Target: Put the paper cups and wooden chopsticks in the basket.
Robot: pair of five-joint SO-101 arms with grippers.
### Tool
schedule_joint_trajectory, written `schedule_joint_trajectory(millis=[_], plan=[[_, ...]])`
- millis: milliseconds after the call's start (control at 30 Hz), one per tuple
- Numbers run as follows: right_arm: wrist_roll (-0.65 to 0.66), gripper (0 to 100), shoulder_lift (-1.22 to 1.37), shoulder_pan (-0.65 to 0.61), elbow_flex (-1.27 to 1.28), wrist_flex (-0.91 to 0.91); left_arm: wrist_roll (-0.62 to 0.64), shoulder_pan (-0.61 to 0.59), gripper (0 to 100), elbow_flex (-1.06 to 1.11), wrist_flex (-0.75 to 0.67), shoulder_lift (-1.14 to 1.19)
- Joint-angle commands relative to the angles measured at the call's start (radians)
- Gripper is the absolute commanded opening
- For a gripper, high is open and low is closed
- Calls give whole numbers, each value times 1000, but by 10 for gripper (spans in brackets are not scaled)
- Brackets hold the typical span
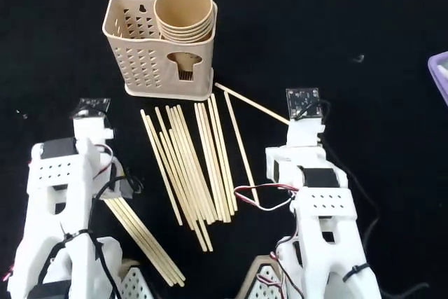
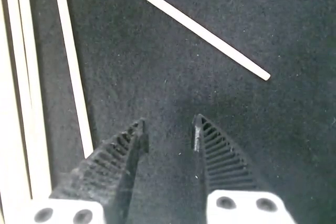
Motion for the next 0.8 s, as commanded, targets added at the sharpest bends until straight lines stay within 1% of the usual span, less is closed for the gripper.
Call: schedule_joint_trajectory(millis=[0,100,200,267,333,500,567,700,767], plan=[[0,155,-13,-17,-19,0,213,-5,253,50,-15,-8],[0,155,-13,-17,-19,0,377,-7,253,139,-115,-8],[0,155,-13,-17,-19,0,470,-5,252,232,-247,-8],[0,155,-13,-17,-19,0,485,-5,252,283,-331,-8],[0,155,-13,-17,-18,0,483,-5,252,311,-382,-8],[0,155,-13,-17,-18,0,483,-5,241,323,-399,-8],[0,155,-13,-17,-19,0,488,-5,191,326,-399,-8],[0,155,-13,-17,-19,0,485,-4,57,332,-400,-8],[0,155,-13,-17,-19,0,483,-4,27,332,-407,-8]])
